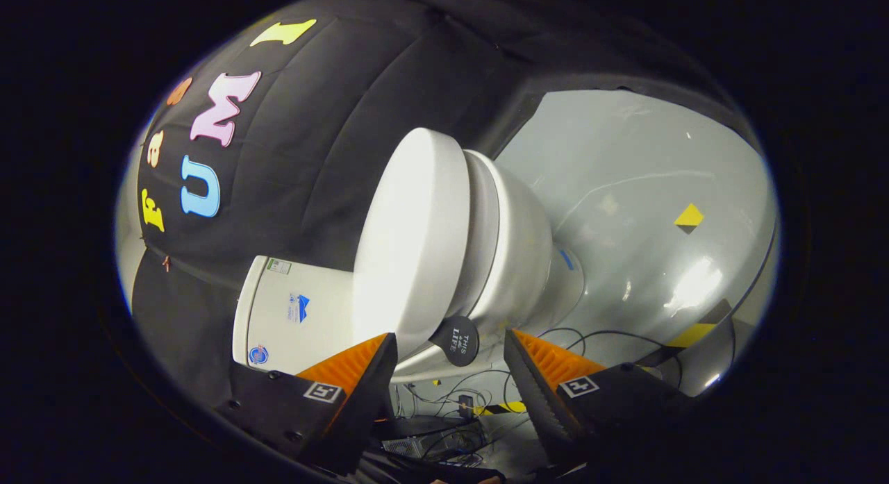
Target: Open the toilet lid.
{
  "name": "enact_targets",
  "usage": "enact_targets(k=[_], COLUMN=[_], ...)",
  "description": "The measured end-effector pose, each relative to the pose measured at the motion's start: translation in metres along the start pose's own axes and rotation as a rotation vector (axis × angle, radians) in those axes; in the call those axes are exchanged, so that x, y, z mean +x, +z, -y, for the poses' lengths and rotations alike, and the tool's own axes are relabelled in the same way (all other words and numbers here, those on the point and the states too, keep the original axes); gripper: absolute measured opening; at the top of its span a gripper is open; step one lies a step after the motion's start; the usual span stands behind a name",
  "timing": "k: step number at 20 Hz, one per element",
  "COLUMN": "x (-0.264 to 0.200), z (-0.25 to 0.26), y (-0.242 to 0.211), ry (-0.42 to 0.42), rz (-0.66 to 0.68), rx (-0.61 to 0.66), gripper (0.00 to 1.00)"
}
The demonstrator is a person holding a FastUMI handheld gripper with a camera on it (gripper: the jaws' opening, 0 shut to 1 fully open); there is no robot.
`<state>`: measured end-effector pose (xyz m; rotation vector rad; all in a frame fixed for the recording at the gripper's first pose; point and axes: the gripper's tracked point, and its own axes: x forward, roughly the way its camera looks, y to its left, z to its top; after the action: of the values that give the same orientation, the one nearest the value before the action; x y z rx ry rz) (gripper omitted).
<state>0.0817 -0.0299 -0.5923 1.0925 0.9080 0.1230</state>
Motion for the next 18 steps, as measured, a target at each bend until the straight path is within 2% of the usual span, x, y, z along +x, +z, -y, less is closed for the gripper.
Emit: enact_targets(k=[3,5,6,7,9,10,12,14,15,16,18], x=[0.006,0.01,0.012,0.013,0.021,0.024,0.021,0.023,0.032,0.018,0.021], z=[0.004,0.004,0.006,0.006,-0.004,0.013,0.008,0.007,0.005,0.001,-0.002], y=[-0.001,0.0,0.005,0.005,-0.002,0.007,0.021,0.014,0.015,0.019,0.015], ry=[0.034,0.061,0.059,0.065,0.101,0.033,0.054,0.057,0.067,0.064,0.011], rz=[-0.008,-0.012,-0.007,-0.012,-0.049,-0.027,0.022,0.034,0.027,0.022,0.011], rx=[0.08,0.116,0.124,0.123,0.115,0.097,0.118,0.124,0.122,0.124,0.08], gripper=[0.92,0.76,0.76,0.59,0.58,0.58,0.18,0.15,0.09,0.08,0.06])
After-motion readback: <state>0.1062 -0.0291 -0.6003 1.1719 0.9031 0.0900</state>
